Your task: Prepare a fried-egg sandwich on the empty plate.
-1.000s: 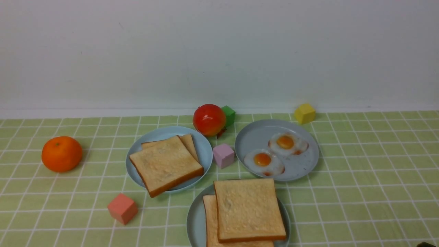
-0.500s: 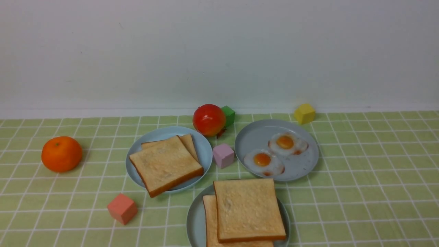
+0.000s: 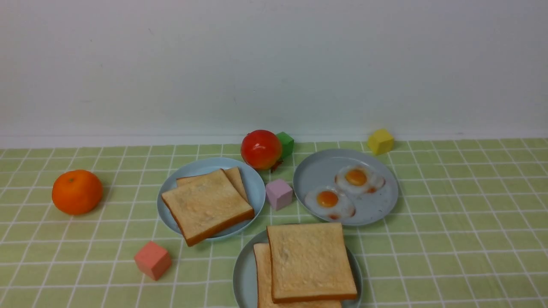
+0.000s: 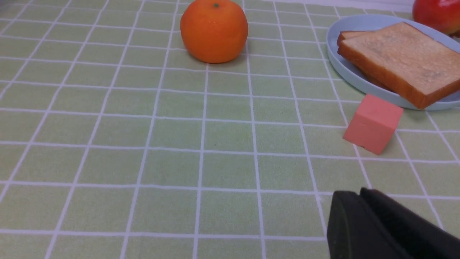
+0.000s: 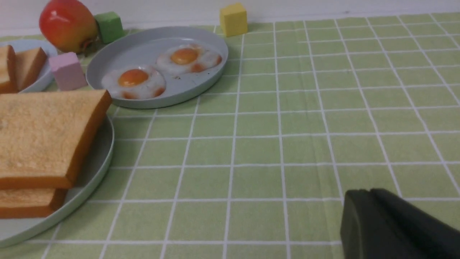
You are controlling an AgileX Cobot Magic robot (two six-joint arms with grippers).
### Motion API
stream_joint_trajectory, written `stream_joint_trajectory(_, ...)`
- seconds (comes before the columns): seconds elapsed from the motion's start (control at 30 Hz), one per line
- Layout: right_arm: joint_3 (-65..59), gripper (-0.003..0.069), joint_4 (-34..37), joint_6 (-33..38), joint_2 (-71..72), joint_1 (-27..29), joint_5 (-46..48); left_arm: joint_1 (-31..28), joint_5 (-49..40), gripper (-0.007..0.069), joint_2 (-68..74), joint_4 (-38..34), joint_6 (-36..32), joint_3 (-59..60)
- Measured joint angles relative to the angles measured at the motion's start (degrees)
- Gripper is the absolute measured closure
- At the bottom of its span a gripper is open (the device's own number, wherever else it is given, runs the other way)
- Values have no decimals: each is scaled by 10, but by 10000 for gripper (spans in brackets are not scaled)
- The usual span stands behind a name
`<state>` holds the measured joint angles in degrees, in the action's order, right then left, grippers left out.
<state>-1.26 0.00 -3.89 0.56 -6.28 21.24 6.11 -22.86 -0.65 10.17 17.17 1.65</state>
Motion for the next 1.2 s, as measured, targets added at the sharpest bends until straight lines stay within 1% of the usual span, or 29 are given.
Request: stream_joint_trajectory(1.2, 1, 561, 5, -3, 0, 0, 3, 0, 0, 572, 0, 0, 0, 0)
